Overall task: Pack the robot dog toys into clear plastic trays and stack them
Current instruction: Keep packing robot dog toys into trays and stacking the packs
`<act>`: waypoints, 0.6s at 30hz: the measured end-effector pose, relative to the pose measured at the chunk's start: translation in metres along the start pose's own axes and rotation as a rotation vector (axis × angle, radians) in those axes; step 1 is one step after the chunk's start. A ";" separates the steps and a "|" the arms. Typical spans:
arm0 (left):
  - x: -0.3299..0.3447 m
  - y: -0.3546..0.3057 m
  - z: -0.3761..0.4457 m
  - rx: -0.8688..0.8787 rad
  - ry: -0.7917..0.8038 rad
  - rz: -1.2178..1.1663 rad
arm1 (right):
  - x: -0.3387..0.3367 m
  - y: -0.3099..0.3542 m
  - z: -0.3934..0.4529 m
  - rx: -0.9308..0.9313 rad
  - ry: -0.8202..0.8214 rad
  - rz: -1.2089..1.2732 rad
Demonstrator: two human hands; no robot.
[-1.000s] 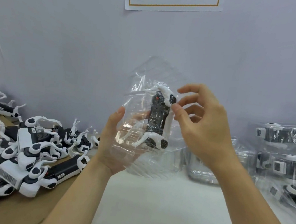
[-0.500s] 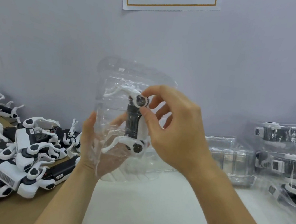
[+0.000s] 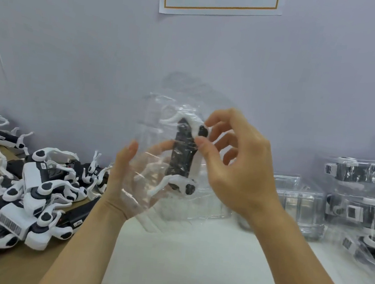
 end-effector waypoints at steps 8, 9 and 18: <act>0.034 -0.007 -0.001 0.061 -0.023 0.432 | -0.017 -0.034 -0.002 0.202 -0.014 0.099; 0.038 -0.008 -0.002 0.079 0.009 0.439 | -0.017 -0.036 -0.001 0.223 -0.019 0.104; 0.060 -0.023 0.011 0.198 -0.165 1.008 | -0.022 -0.044 0.002 0.676 -0.027 0.367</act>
Point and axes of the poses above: each hand's wrist, its own z-axis towards the middle knuckle, its own x-axis out of the palm, y = z × x, the point moved 3 cm from there along z, towards the middle knuckle, and after that the axes turned 7 degrees about x, right-handed, at the moved point
